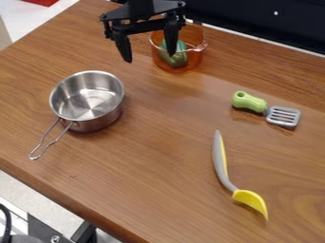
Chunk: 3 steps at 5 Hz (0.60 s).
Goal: Move the orange pot to the center of the table
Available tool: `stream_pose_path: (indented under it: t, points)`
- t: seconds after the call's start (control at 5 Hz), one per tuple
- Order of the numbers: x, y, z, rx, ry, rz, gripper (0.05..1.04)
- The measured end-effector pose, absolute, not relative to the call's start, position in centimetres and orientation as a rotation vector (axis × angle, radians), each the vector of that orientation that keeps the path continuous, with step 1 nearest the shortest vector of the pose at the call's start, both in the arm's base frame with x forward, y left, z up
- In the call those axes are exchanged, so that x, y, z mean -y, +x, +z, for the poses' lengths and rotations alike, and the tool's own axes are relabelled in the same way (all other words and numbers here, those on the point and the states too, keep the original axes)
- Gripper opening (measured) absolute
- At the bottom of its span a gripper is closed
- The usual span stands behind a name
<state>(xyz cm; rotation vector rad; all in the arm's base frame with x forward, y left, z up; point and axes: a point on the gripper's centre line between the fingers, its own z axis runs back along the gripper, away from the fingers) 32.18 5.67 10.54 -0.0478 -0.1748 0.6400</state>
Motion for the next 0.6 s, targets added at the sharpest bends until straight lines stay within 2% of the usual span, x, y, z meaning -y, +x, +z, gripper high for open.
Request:
stream_pose_path:
  t: [0.2,0.6]
  points:
    - [-5.6,31.9,9.5,0.136,-0.045,0.644,0.999]
    - [-8.4,33.4,10.2,0.103,-0.112,0.847,0.999]
